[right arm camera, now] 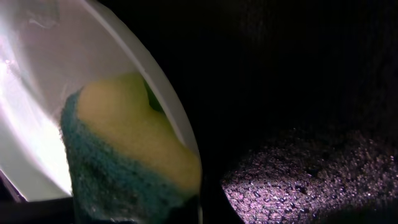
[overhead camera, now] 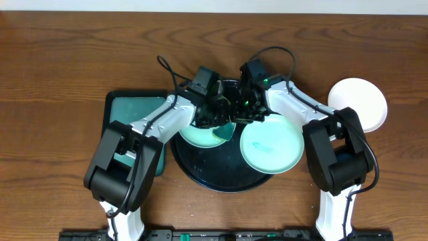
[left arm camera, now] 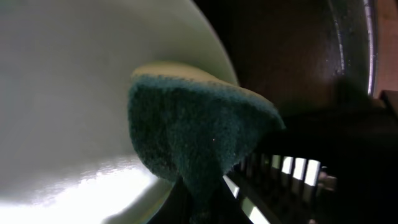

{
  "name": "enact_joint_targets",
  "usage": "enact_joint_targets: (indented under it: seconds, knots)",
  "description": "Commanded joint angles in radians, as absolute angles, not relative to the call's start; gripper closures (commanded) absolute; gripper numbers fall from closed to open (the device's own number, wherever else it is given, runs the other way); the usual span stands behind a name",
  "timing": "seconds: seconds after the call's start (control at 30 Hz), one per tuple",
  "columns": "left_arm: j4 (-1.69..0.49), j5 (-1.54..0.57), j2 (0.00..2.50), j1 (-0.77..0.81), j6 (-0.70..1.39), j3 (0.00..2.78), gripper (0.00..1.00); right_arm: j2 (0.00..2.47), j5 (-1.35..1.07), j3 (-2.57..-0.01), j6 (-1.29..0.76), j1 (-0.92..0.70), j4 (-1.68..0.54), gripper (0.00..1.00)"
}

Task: Clean dirty plates on tray and stack at the side
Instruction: 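Scrub the upper pale green plate with the sponge in the left gripper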

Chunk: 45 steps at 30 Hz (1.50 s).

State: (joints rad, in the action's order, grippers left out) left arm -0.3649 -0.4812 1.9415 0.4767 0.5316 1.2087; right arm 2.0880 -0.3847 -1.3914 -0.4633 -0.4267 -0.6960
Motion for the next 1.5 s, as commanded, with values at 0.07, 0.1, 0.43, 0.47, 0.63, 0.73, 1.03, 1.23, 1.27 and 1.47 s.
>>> enact_joint_targets:
  seconds: [0.07, 0.1, 0.43, 0.47, 0.63, 0.73, 1.03, 1.23, 1.27, 1.47]
  knots:
    - [-0.376, -0.362, 1.955, 0.452, 0.555, 1.214, 0.93, 2.121, -0.391, -1.378, -0.463, -0.440, -0.727, 0.99]
    - [-0.381, -0.334, 1.955, 0.443, 0.555, 1.214, 0.93, 2.121, -0.393, -1.378, -0.463, -0.440, -0.729, 0.99]
    - [-0.488, 0.073, 1.954, 0.358, 0.442, 1.214, 0.93, 2.121, -0.393, -1.378, -0.463, -0.440, -0.745, 0.99]
    - [-0.503, 0.126, 1.954, 0.358, 0.439, 1.214, 0.93, 2.121, -0.393, -1.378, -0.463, -0.440, -0.745, 0.99]
    - [-0.587, 0.304, 1.954, 0.359, 0.443, 1.216, 0.93, 2.121, -0.393, -1.378, -0.463, -0.440, -0.745, 0.99]
    - [-0.640, 0.317, 1.954, 0.359, 0.443, 1.216, 0.93, 2.121, -0.393, -1.378, -0.463, -0.440, -0.744, 0.99]
    - [-0.808, 0.047, 1.954, 0.361, 0.342, 1.216, 0.93, 2.121, -0.392, -1.378, -0.463, -0.439, -0.742, 0.99]
    - [-0.794, -0.363, 1.954, 0.388, 0.209, 1.216, 0.93, 2.121, -0.389, -1.378, -0.463, -0.439, -0.741, 0.99]
    - [-0.786, -0.413, 1.954, 0.395, 0.203, 1.216, 0.93, 2.121, -0.389, -1.378, -0.463, -0.439, -0.741, 0.99]
    - [-0.688, -0.580, 1.954, 0.451, 0.208, 1.216, 0.93, 2.121, -0.385, -1.378, -0.463, -0.439, -0.742, 0.99]
